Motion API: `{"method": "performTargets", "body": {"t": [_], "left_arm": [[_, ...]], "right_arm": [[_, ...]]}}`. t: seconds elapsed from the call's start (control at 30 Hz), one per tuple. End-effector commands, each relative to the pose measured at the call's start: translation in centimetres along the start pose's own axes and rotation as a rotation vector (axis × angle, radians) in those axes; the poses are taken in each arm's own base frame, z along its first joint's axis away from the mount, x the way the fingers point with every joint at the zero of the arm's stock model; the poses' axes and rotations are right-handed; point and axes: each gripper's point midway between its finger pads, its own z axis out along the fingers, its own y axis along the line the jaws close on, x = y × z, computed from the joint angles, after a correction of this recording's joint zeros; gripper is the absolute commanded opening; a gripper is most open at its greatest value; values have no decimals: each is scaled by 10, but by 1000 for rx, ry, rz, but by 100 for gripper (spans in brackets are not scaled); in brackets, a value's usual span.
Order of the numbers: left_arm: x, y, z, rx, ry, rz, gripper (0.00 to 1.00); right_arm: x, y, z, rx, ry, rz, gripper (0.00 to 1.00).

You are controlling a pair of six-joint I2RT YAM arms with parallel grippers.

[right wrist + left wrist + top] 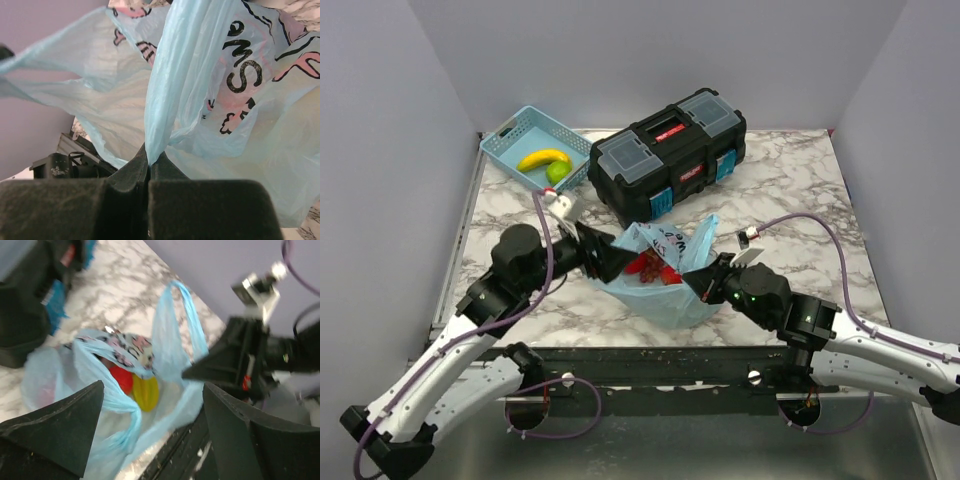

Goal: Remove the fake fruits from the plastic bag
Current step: Take out the fake fruit from the plastic bag.

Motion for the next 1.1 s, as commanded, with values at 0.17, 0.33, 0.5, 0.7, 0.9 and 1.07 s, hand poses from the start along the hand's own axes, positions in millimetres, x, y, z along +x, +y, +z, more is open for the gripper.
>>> {"method": "performTargets", "body": {"t": [0.17, 0.33, 0.5, 0.7, 0.9, 1.07], "left_arm": [[89, -36, -14, 42, 162, 339, 76], [64, -54, -10, 18, 140, 325, 83], [-12, -97, -24, 80, 21, 259, 91], [-2, -152, -23, 336, 152, 277, 86], [64, -129, 7, 283, 288, 244, 66], [98, -57, 32, -34, 295, 213, 63]], "right_arm": [[-1, -7, 1, 35, -9, -12, 1], [0, -10, -2, 40, -9, -1, 1], [-1, -15, -4, 56, -14, 3, 1], [-4, -13, -4, 58, -20, 4, 1], [-4, -11, -6, 46, -16, 3, 1], [-3, -15, -10, 47, -20, 24, 1]]}}
